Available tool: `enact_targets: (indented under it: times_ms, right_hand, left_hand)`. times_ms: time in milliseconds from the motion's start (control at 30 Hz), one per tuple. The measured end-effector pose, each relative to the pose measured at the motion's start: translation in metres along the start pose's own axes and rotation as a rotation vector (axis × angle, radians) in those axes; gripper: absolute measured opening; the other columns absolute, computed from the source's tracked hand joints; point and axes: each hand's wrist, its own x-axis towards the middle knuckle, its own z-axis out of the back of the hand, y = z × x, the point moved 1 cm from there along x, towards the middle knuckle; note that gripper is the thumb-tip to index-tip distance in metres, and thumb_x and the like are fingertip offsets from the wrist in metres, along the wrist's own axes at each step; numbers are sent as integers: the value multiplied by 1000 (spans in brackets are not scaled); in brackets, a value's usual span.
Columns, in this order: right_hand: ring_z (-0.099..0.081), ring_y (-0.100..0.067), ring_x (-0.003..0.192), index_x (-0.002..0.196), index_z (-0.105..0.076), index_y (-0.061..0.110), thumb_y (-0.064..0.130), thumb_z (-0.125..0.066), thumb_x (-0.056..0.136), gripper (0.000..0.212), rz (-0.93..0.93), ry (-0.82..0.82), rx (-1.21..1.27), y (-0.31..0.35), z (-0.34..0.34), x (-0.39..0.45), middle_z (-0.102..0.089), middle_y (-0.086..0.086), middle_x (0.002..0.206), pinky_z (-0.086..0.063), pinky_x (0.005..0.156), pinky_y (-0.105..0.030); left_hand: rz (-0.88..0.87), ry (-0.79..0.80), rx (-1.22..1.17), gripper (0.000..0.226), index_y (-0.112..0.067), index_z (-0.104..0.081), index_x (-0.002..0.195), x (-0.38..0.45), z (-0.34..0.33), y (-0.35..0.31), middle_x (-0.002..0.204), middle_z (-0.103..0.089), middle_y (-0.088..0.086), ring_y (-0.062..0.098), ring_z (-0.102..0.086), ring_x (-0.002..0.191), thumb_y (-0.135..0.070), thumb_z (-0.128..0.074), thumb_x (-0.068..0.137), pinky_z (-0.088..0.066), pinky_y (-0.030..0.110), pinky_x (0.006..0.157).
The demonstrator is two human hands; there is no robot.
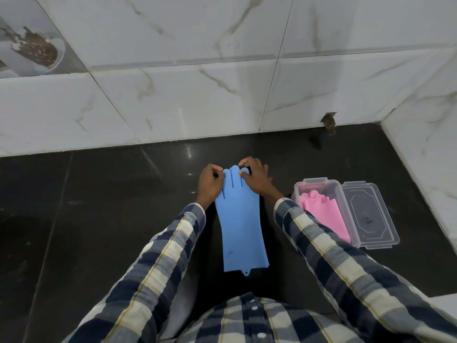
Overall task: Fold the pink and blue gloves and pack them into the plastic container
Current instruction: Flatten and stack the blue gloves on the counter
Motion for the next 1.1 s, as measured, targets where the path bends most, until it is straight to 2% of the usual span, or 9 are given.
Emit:
enact_targets:
  times_ms: [100,300,400,500,633,767,933,1033,1100]
  right_hand:
    - [-50,-30,134,137,-55,14,16,-58,106,31,-28,-34,67,2,1,1,-56,-10,138,-40,118,-57]
    - [-57,-33,125,121,-60,-2,9,-55,107,19,-71,-55,105,-2,3,1,-57,-17,132,-51,109,-47]
    - [-57,-37,122,114,-59,-2,8,-53,107,14,-10,-19,100,2,5,2,-60,-19,126,-49,108,-53]
    - [-55,-35,124,108,-57,7,13,-52,108,8,-3,5,68,5,3,3,-62,-16,124,-42,113,-58]
    - [-51,-33,133,137,-56,13,18,-55,108,30,-7,33,16,3,3,0,-57,-14,136,-35,120,-51]
    - [-40,-31,146,156,-43,19,15,-50,109,47,6,59,10,-6,6,-22,-44,-11,156,-29,126,-56]
    - [-42,-32,142,149,-46,14,6,-48,103,47,-37,-61,47,-37,-9,-79,-41,-13,153,-35,123,-48]
    - [-43,-24,141,150,-40,17,14,-53,105,47,-24,-27,69,-53,-23,-111,-37,-6,155,-40,122,-44]
    - [-52,-19,132,146,-40,17,18,-55,106,43,-49,-31,119,-61,-29,-126,-42,-5,151,-48,113,-38]
  left_hand:
    - [-36,37,78,30,-4,-66,131,-1,0,-2,133,-63,16,28,-66,119,-16,-66,103,-54,43,110]
    - [-76,16,160,21,-9,-68,120,-1,-2,-1,125,-66,11,24,-64,116,-22,-63,103,-51,36,104]
    - [-91,-15,157,18,-6,-65,117,-1,-2,-2,118,-71,12,26,-64,113,-17,-59,104,-45,32,93]
    - [-96,-24,132,18,-1,-63,118,-2,-2,-1,117,-72,14,30,-68,111,-12,-55,105,-50,36,93]
    - [-149,-8,93,29,-1,-61,135,-7,2,-1,133,-63,18,32,-62,127,-8,-54,107,-50,44,112]
    - [-111,26,71,47,-4,-48,153,-25,10,7,151,-50,17,29,-56,136,-14,-57,108,-46,45,121]
    - [-44,-159,134,35,-5,-57,139,-73,19,44,139,-60,13,29,-62,126,-14,-54,106,-50,43,114]
    - [45,-120,157,28,-10,-65,129,-96,17,57,120,-75,8,32,-74,110,-24,-56,106,-57,48,106]
    - [71,-98,182,26,-15,-72,117,-109,13,59,109,-80,5,30,-78,100,-32,-59,104,-60,49,100]
